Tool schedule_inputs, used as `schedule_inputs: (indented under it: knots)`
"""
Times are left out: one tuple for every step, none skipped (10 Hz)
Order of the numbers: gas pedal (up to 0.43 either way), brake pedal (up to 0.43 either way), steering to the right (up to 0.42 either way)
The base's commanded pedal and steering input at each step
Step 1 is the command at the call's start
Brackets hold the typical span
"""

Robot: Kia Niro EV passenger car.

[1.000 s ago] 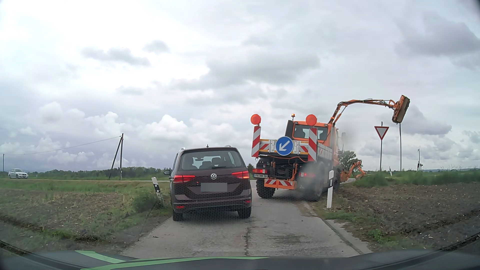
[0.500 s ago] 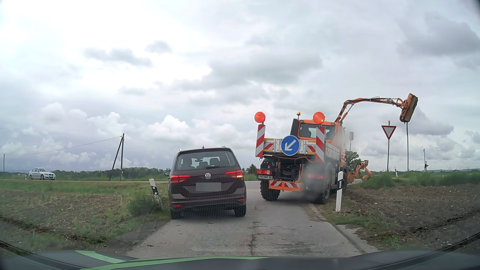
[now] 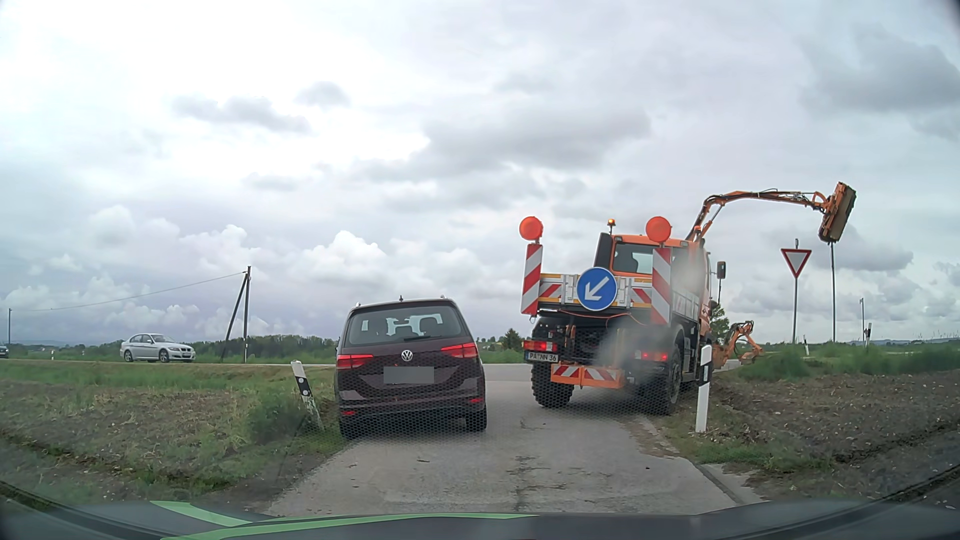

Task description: Follow the waypoints while adhering to traffic rules and regulations

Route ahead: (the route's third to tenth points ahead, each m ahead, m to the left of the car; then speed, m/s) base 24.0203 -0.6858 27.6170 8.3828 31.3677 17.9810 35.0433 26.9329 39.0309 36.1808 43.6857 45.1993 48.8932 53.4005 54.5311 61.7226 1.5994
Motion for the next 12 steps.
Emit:
schedule_inputs:
  knots:
    - [0.157, 0.0, -0.066]
    - [0.157, 0.0, -0.066]
    - [0.157, 0.0, -0.066]
    - [0.157, 0.0, -0.066]
    - [0.157, 0.0, -0.066]
    - [0.157, 0.0, -0.065]
    - [0.157, 0.0, -0.066]
    - [0.157, 0.0, -0.065]
    - [0.157, 0.0, -0.065]
    - [0.15, 0.0, -0.063]
    - [0.15, 0.0, -0.059]
    - [0.13, 0.0, -0.055]
